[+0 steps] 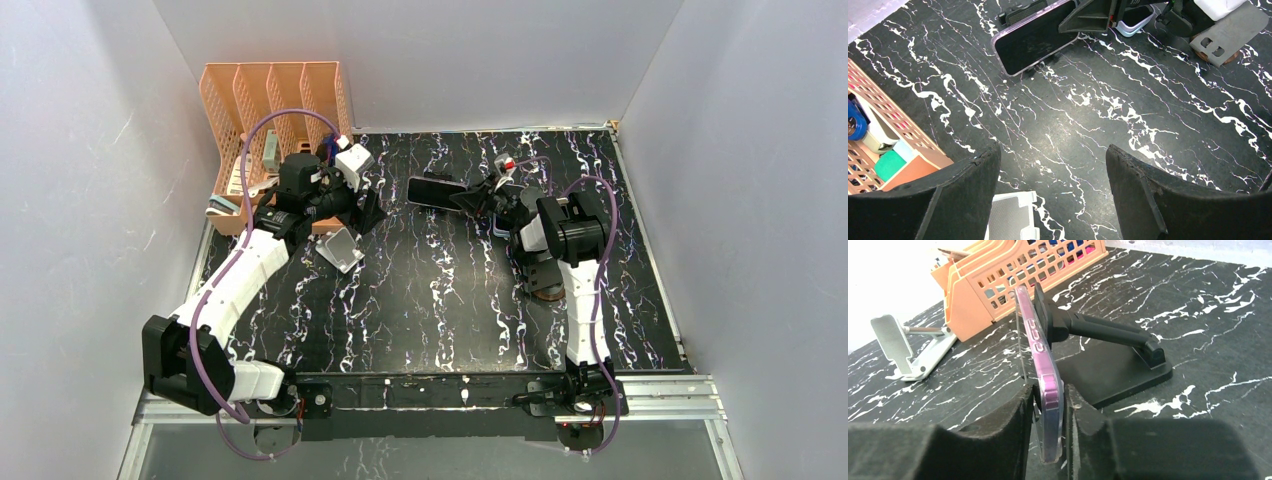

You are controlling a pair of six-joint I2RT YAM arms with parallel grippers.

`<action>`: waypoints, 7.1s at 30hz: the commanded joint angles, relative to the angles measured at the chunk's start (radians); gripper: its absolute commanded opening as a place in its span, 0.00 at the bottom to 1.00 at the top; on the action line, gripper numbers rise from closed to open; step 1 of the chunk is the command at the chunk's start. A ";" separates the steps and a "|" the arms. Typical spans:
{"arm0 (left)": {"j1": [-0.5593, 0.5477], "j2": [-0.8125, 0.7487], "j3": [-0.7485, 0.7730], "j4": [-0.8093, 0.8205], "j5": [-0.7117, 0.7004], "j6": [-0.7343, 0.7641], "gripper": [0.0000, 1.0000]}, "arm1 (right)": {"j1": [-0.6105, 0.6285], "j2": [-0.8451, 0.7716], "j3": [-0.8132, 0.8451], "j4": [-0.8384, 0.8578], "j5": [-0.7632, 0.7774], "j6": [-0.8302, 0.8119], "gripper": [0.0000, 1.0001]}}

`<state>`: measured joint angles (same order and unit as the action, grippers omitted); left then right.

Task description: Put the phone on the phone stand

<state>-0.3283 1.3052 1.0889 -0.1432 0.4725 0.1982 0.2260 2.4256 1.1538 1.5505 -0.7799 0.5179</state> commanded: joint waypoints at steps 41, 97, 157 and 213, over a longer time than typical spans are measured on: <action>0.007 -0.126 -0.002 0.016 -0.032 -0.060 0.80 | -0.123 -0.543 0.292 -1.278 0.524 -0.187 0.99; 0.007 -0.184 -0.016 0.026 -0.090 -0.077 0.86 | 0.016 -0.320 0.498 -2.078 0.996 -0.240 0.60; -0.485 0.527 -0.266 1.005 -0.387 -0.441 0.75 | 0.156 -0.763 -0.076 -1.486 0.507 -0.109 0.48; -0.417 0.036 -0.057 -0.123 -0.410 -0.096 0.00 | 0.125 -1.033 -0.114 -1.458 0.675 -0.161 0.99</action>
<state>-0.7483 1.4410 0.9482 0.0238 0.1646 0.0132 0.3611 1.4517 1.0313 0.1268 -0.2314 0.4103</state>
